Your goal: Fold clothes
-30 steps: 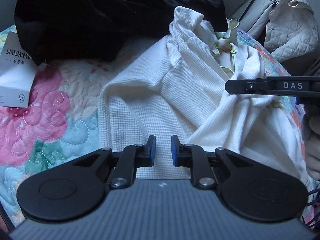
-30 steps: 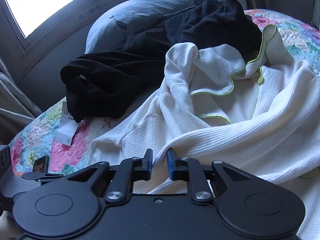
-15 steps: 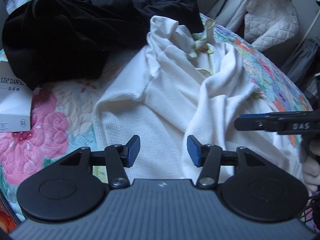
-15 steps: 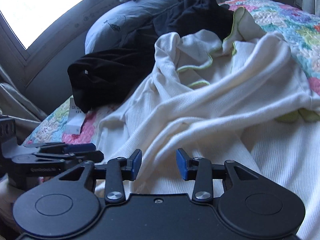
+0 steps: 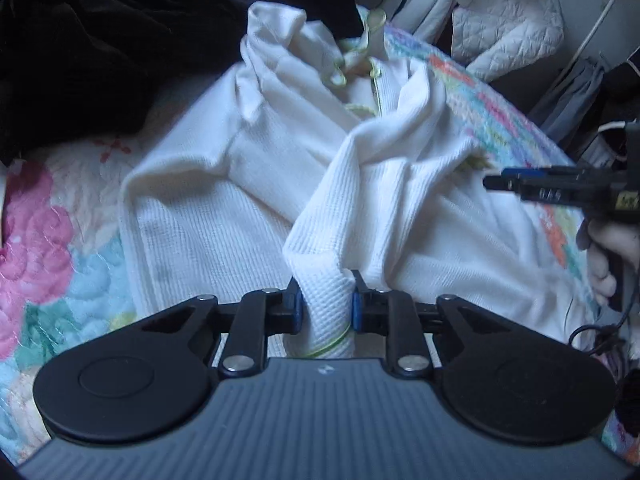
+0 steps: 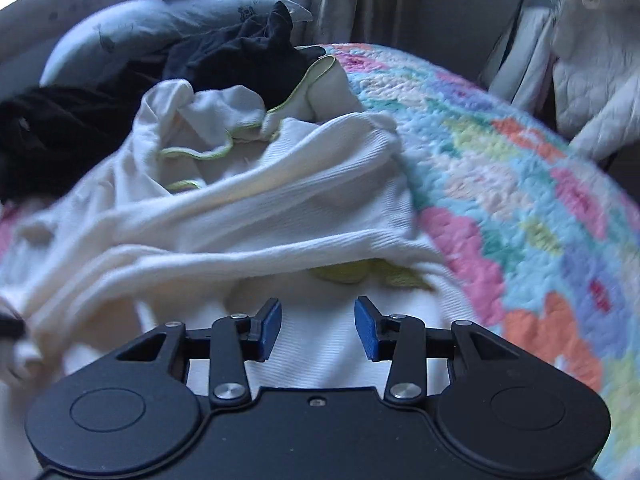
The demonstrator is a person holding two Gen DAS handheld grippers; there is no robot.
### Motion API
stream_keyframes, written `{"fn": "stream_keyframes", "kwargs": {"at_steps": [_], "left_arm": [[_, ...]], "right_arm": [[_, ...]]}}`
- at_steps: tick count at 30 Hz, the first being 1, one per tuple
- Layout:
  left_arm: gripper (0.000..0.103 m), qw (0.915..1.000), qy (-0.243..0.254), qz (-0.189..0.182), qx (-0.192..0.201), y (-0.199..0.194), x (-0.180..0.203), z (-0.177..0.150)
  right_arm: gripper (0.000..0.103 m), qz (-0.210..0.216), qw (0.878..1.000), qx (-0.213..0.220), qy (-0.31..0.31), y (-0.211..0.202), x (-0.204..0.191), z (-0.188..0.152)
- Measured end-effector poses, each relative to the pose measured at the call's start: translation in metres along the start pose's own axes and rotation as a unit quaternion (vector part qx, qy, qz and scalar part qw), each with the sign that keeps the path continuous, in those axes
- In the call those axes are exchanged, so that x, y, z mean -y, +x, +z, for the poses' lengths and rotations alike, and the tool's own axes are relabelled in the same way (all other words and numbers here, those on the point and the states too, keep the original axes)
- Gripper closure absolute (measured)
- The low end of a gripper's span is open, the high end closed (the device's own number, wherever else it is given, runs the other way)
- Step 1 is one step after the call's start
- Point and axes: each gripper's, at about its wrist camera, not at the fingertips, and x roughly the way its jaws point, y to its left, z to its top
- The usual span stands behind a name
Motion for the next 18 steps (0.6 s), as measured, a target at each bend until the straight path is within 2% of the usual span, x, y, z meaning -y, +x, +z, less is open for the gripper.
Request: {"fn": "stream_keyframes", "kwargs": {"at_steps": [3, 4, 6, 9, 12, 14, 16, 18], "left_arm": [[0.085, 0.9964, -0.068, -0.018, 0.049, -0.031, -0.026, 0.008], [0.085, 0.9961, -0.069, -0.005, 0.055, -0.038, -0.030, 0.007], [0.085, 0.9981, -0.032, 0.043, 0.030, -0.035, -0.028, 0.002], [0.085, 0.9972, -0.054, 0.050, -0.013, -0.013, -0.035, -0.005], [0.083, 0.9971, -0.045, 0.058, -0.020, -0.003, -0.031, -0.003], [0.076, 0.9976, -0.041, 0.053, -0.016, -0.004, -0.027, -0.002], [0.062, 0.9979, -0.038, 0.051, -0.012, -0.006, -0.025, -0.001], [0.061, 0.9978, -0.032, 0.057, -0.010, -0.006, -0.023, 0.000]], "right_arm": [[0.057, -0.021, 1.000, 0.009, -0.014, 0.004, 0.018, -0.002], [0.057, -0.021, 1.000, 0.010, -0.010, 0.007, 0.025, -0.001], [0.057, -0.030, 0.999, 0.007, -0.018, 0.016, 0.032, 0.001], [0.057, -0.043, 0.998, 0.002, -0.038, 0.029, 0.039, 0.006], [0.057, -0.048, 0.996, -0.004, -0.075, 0.047, 0.034, 0.015], [0.057, -0.038, 0.995, -0.013, -0.096, 0.063, 0.029, 0.019], [0.057, -0.022, 0.995, -0.010, -0.100, 0.077, 0.027, 0.020], [0.058, -0.006, 0.996, -0.003, -0.090, 0.086, 0.029, 0.021]]}}
